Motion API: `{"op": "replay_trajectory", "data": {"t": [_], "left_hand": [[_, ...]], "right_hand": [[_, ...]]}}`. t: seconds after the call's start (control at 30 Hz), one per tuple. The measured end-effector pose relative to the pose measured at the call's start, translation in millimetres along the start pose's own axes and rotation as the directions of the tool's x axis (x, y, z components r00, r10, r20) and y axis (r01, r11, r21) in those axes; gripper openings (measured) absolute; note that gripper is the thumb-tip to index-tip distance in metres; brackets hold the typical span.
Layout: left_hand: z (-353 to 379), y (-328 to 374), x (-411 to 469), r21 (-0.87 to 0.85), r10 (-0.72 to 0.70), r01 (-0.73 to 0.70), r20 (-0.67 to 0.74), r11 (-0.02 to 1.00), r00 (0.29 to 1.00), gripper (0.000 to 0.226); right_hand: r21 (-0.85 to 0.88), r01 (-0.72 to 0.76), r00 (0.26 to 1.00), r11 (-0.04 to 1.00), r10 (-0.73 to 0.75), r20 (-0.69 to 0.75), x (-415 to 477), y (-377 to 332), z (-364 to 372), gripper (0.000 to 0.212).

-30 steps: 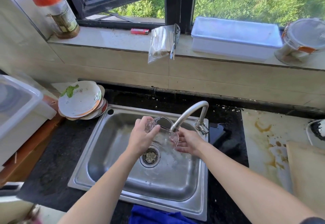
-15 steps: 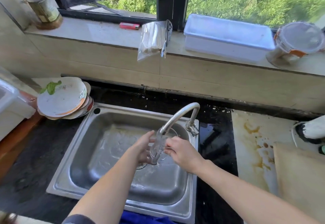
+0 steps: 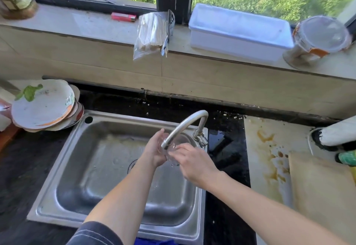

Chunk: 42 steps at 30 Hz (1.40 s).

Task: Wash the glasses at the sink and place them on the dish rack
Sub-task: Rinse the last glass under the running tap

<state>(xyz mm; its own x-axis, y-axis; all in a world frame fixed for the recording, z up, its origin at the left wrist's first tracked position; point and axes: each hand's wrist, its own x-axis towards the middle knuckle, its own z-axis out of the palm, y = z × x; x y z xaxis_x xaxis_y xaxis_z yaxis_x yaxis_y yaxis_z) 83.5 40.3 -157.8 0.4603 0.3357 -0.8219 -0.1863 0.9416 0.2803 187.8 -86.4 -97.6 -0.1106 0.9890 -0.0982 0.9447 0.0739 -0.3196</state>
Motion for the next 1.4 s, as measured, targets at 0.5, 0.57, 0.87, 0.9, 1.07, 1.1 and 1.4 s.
{"op": "replay_trajectory", "data": {"t": [0.5, 0.57, 0.87, 0.9, 1.07, 1.1, 1.4], "left_hand": [[-19, 25, -6, 0.223, 0.234, -0.202, -0.127, 0.954, 0.964, 0.019], [-20, 25, -6, 0.216, 0.243, -0.212, -0.130, 0.953, 0.961, 0.020], [-32, 28, -8, 0.304, 0.235, -0.181, -0.150, 0.935, 0.960, 0.037], [-35, 31, -9, 0.305, 0.237, -0.179, -0.165, 0.935, 0.957, 0.038], [-55, 39, 1, 0.408, 0.194, -0.089, -0.223, 0.908, 0.955, 0.058], [-52, 37, -2, 0.462, 0.153, -0.043, -0.202, 0.886, 0.967, 0.064], [-47, 33, -31, 0.433, -0.017, -0.030, 0.103, 0.901, 0.995, 0.041]], "right_hand": [[0.052, -0.046, 0.998, 0.998, 0.043, 0.044, 21, -22, -11, 0.039], [0.027, -0.067, 0.998, 0.997, 0.067, 0.002, 27, -29, -10, 0.034], [0.067, -0.096, 0.994, 0.993, 0.093, 0.057, 28, -35, -12, 0.036], [0.123, -0.081, 0.992, 0.989, 0.068, 0.108, 25, -34, -16, 0.033], [0.156, -0.019, 0.970, 0.988, -0.020, 0.243, 15, -26, -23, 0.044], [0.103, -0.018, 0.957, 0.994, -0.013, 0.288, 19, -28, -21, 0.045], [0.227, -0.188, 0.976, 0.956, 0.155, 0.152, 26, -31, -9, 0.028]]}}
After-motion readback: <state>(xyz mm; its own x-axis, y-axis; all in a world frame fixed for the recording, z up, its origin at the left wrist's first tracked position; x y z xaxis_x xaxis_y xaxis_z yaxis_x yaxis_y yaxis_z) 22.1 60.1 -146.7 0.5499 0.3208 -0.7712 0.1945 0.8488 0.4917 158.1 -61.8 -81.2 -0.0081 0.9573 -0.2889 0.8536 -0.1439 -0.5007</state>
